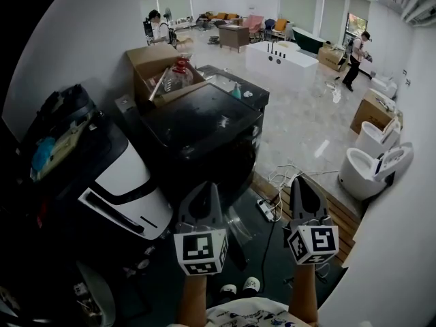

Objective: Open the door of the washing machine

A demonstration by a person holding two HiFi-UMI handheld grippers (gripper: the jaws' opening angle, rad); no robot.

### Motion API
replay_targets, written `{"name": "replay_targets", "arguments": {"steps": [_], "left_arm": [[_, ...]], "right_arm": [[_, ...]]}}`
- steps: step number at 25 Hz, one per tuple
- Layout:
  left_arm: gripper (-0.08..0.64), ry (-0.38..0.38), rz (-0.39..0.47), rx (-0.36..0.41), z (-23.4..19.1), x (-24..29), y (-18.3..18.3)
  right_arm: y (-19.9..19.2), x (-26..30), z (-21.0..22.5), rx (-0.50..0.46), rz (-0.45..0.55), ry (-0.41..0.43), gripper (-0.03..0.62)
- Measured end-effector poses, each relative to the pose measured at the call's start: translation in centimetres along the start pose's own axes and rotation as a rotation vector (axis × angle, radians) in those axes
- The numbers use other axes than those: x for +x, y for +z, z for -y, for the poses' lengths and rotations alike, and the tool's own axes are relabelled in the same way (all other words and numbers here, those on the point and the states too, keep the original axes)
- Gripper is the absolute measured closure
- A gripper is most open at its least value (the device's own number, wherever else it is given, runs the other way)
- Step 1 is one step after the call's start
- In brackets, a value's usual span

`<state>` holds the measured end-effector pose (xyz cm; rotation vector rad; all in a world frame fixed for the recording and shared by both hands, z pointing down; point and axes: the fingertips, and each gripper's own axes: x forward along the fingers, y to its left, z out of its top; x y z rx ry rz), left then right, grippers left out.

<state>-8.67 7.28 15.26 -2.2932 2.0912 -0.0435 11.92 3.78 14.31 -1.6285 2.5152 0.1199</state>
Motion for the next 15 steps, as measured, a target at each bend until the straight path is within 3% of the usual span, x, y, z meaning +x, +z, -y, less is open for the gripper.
{"name": "replay_targets", "arguments": {"steps": [15], "left_arm": [[0.557, -0.004, -0.005, -0.003, 0.46, -0.18, -0.39]], "right_arm": [[-0.29, -0.62, 0.47, 0.024, 0.001, -0.018, 0.574]]}}
